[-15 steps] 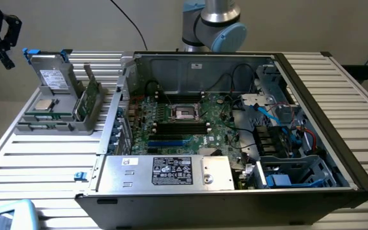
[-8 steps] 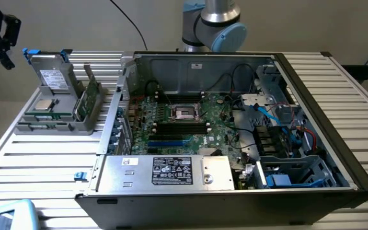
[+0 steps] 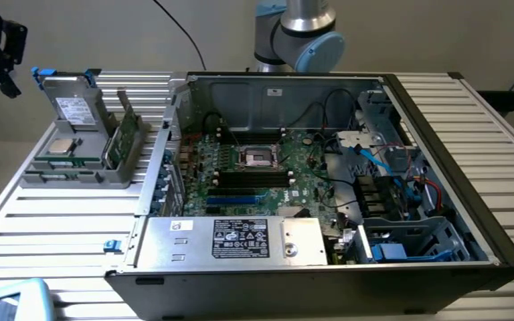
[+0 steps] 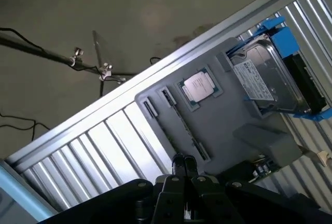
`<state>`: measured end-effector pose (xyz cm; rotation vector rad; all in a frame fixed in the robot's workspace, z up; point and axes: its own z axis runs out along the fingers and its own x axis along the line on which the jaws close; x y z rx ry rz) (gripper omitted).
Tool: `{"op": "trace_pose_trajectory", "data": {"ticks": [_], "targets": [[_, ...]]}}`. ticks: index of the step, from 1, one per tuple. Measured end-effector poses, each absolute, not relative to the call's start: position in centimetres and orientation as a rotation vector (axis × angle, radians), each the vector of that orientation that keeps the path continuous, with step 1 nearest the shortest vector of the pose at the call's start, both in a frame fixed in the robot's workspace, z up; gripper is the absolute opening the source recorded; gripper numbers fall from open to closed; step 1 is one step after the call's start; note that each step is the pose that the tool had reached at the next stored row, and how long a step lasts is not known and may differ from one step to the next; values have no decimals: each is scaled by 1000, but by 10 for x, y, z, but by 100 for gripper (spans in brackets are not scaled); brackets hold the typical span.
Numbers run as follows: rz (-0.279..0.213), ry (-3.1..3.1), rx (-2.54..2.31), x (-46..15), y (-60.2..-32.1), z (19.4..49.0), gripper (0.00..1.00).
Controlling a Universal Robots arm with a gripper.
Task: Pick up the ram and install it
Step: 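Pick up the ram and move it above insertion slot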
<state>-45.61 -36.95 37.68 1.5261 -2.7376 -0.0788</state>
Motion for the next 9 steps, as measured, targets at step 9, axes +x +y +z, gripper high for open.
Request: {"op": "trace_pose_trajectory", "data": {"ticks": [9], "targets": [[-55,-2595,1736,-456,-369,376,11]]}}
